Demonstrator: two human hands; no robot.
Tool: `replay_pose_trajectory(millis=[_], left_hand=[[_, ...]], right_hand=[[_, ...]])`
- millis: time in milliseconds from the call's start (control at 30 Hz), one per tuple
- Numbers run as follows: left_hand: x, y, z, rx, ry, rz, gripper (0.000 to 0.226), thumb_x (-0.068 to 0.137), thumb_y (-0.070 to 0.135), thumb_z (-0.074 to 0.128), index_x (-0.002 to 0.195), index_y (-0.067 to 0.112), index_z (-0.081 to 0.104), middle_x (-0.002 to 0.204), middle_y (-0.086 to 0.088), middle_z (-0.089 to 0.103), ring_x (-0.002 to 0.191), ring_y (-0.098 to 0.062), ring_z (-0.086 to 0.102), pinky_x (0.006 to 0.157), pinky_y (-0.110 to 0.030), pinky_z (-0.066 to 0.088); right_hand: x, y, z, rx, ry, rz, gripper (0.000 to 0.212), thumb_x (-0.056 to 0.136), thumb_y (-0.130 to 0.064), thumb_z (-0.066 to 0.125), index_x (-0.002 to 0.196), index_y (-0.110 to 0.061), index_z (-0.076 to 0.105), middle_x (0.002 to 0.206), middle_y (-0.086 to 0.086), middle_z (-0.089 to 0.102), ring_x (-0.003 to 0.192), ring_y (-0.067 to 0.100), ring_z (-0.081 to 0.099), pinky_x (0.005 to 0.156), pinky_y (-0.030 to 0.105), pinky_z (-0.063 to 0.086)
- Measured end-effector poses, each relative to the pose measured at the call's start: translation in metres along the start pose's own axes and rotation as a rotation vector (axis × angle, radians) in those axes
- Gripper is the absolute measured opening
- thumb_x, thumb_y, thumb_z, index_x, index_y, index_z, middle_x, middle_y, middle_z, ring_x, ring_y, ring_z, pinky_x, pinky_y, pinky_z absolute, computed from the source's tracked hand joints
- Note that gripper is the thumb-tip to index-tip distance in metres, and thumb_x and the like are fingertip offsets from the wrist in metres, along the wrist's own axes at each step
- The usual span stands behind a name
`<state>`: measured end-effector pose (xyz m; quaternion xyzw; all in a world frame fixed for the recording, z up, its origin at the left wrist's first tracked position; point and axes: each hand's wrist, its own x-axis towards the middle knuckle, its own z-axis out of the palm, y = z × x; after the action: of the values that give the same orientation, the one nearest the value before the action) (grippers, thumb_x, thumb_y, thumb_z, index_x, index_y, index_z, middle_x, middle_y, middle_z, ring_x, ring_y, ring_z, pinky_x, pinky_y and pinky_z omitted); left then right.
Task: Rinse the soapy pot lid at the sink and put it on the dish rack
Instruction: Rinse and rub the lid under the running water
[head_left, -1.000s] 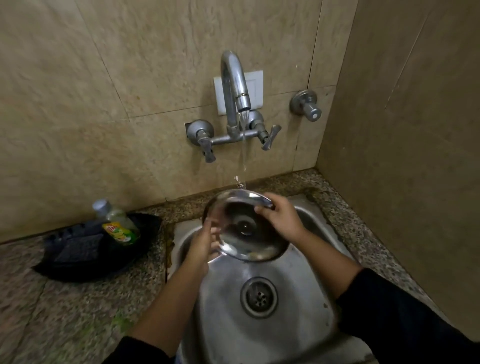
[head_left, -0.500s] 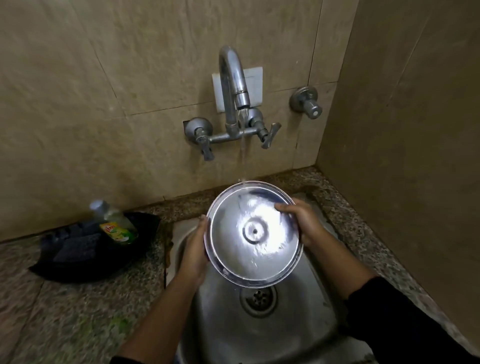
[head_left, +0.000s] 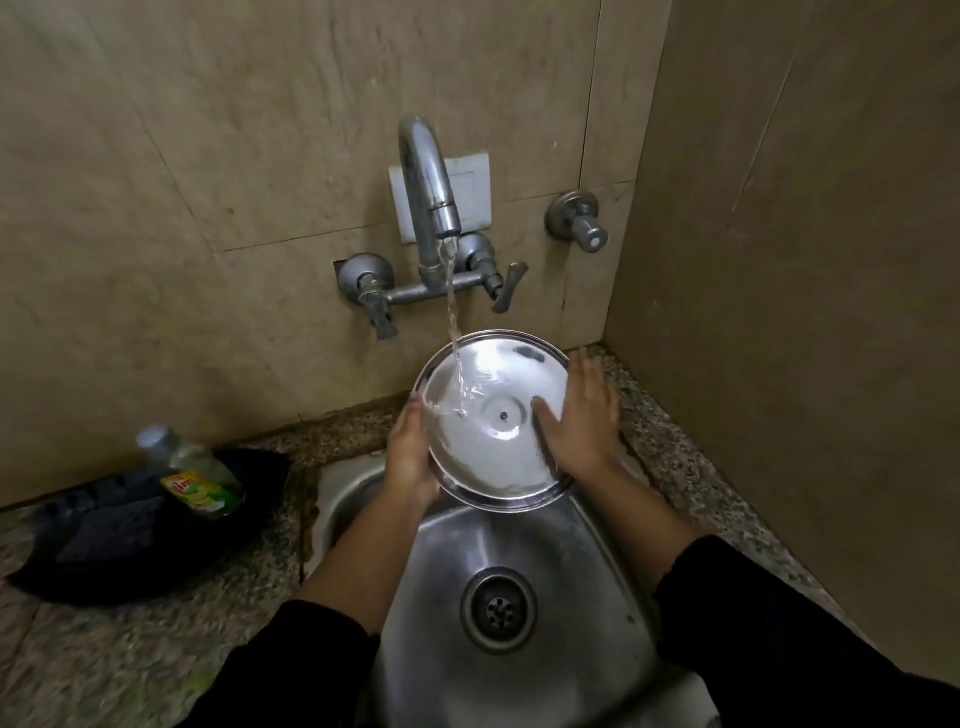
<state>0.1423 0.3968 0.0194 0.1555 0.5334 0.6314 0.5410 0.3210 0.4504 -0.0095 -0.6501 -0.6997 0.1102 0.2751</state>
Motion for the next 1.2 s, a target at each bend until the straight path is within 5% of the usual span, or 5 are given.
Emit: replay_pose_trajectory(millis=[133, 400, 600, 800, 1200], left_hand=[[0.007, 0.009, -0.016, -0.02, 0.079, -0.022, 0.04, 0.093, 0.043, 0.049, 0.118, 0.014, 0.061, 0.114, -0.018, 0.066, 0.102, -0.037, 0.063, 0.088, -0.051, 0.051], [-0.003, 0.011, -0.055, -0.057, 0.067, -0.34, 0.048, 0.096, 0.043, 0.039, 0.107, 0.004, 0.065, 0.119, -0.022, 0.062, 0.097, -0.036, 0.059, 0.087, -0.048, 0.046], [-0.012, 0.01, -0.069, 0.086, 0.12, -0.341, 0.055, 0.094, 0.06, 0.025, 0.088, 0.016, 0.057, 0.093, -0.005, 0.068, 0.101, -0.022, 0.066, 0.081, -0.037, 0.053], [-0.022, 0.003, -0.097, 0.249, 0.071, -0.203, 0.044, 0.096, 0.052, 0.028, 0.103, 0.022, 0.061, 0.092, 0.002, 0.071, 0.087, -0.018, 0.066, 0.076, -0.03, 0.044], [-0.035, -0.005, -0.078, 0.117, -0.166, -0.138, 0.021, 0.094, 0.027, 0.05, 0.104, 0.015, 0.065, 0.09, -0.005, 0.073, 0.079, -0.022, 0.068, 0.083, -0.043, 0.053]], right_hand=[[-0.036, -0.019, 0.004, -0.155, -0.221, -0.529, 0.072, 0.093, -0.063, 0.022, 0.152, -0.023, 0.022, 0.162, -0.001, 0.01, 0.15, 0.016, 0.002, 0.12, 0.047, 0.007], [-0.047, -0.017, -0.008, 0.003, -0.214, -1.045, 0.04, 0.076, -0.012, 0.067, 0.114, -0.023, 0.069, 0.116, -0.004, 0.071, 0.109, 0.015, 0.066, 0.087, 0.029, 0.05], [-0.043, -0.043, -0.025, 0.701, -0.412, -0.246, 0.014, 0.082, -0.006, 0.071, 0.089, -0.018, 0.071, 0.075, -0.009, 0.068, 0.07, 0.006, 0.063, 0.07, 0.028, 0.049], [-0.033, -0.037, -0.019, 1.196, -0.569, 0.426, 0.029, 0.065, -0.004, 0.074, 0.093, 0.002, 0.068, 0.083, 0.013, 0.07, 0.077, 0.032, 0.065, 0.064, 0.03, 0.05], [-0.031, -0.001, -0.019, 1.513, -0.537, 0.764, 0.043, 0.074, -0.009, 0.059, 0.116, 0.002, 0.064, 0.105, 0.021, 0.065, 0.1, 0.039, 0.063, 0.099, 0.051, 0.047]])
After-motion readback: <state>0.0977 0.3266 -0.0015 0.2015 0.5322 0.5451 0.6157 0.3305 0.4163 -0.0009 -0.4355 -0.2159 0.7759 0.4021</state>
